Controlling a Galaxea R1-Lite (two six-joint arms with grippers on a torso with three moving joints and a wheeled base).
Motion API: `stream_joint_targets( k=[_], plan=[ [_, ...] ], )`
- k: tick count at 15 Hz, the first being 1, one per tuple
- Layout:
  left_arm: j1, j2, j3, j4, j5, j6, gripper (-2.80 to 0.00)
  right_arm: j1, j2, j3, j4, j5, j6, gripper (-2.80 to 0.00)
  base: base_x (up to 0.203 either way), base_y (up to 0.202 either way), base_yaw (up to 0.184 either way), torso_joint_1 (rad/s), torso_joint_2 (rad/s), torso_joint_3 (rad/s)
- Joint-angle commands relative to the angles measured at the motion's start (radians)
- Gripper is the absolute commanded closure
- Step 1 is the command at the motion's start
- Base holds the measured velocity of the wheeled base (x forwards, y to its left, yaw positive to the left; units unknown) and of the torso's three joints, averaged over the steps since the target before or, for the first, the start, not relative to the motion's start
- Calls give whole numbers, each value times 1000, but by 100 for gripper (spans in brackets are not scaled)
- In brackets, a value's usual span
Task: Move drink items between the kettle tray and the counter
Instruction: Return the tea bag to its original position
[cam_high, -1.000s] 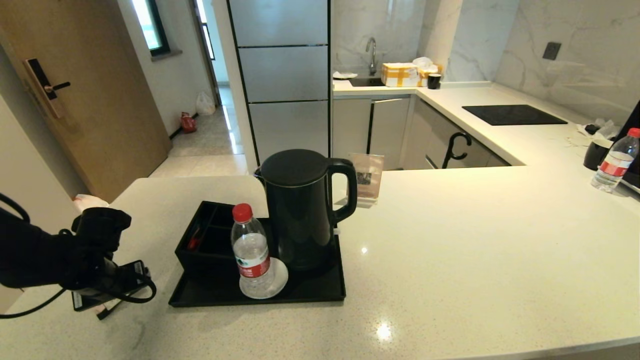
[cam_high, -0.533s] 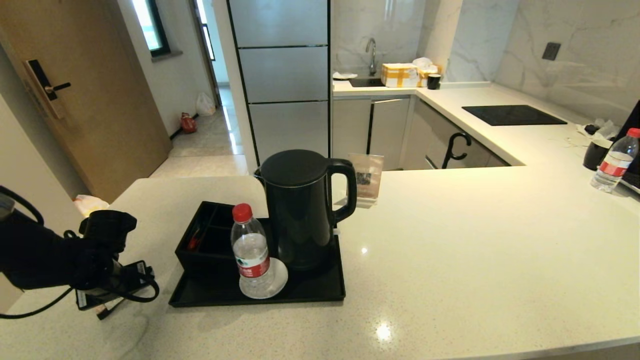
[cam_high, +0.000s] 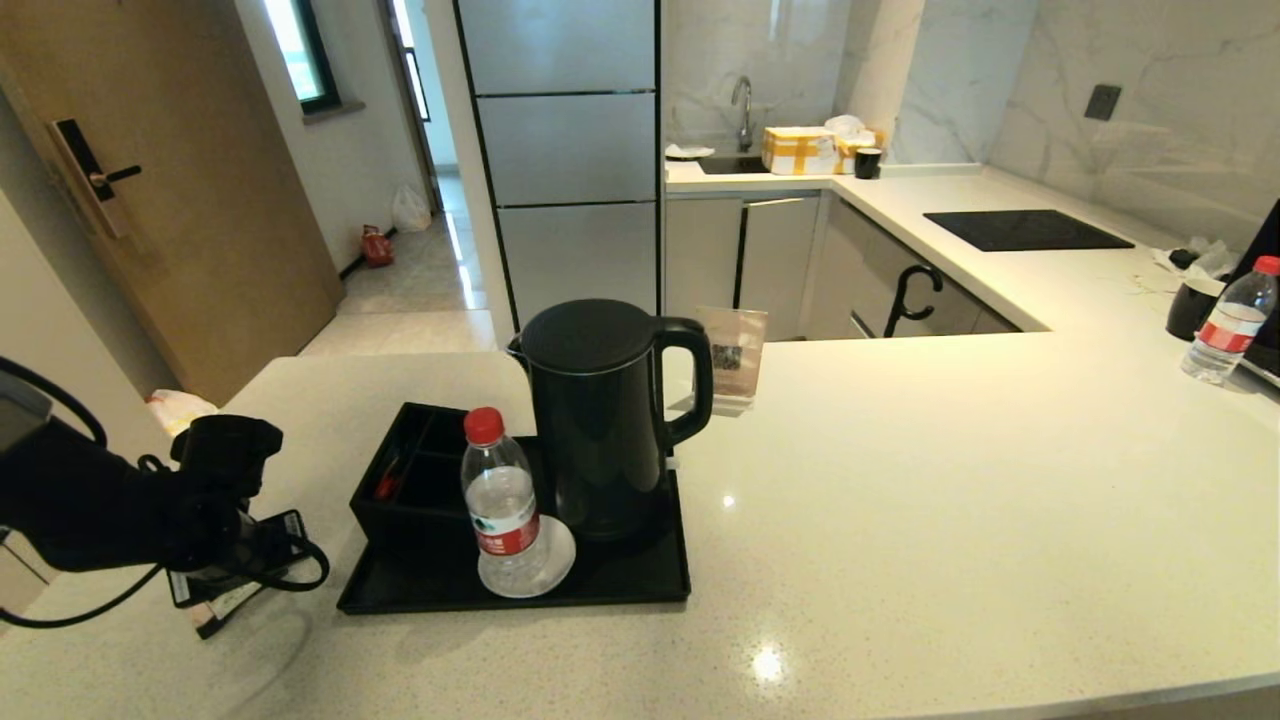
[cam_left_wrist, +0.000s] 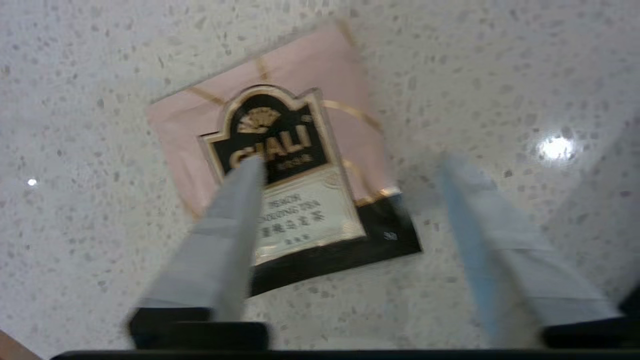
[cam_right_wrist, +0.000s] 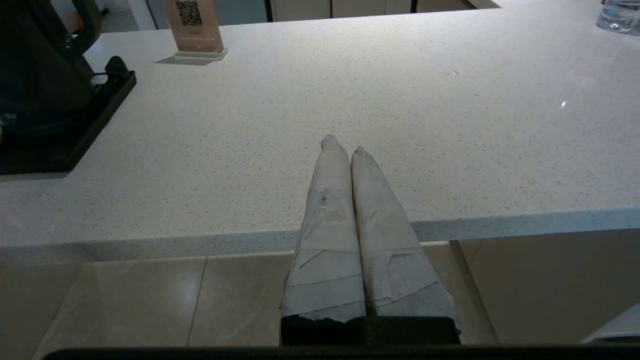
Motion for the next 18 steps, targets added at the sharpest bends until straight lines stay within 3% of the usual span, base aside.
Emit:
stream_joint_targets(
  k=[1,5,9,16,18],
  plan=[
    [3,16,-3,3,6,-6,0,0,1,0,0,0,-1,0,0,0,0,0,0,0],
    [2,33,-7,3,41,-42,0,0,1,0,0,0,-1,0,0,0,0,0,0,0],
    [1,9,-3,5,31,-43,0,0,1,0,0,0,-1,0,0,0,0,0,0,0],
    [-2,-103,8,8,-53,-75,0,0,1,0,0,0,-1,0,0,0,0,0,0,0],
    [-10,-179,19,16,-120,-80,0,0,1,0,0,0,-1,0,0,0,0,0,0,0]
  ],
)
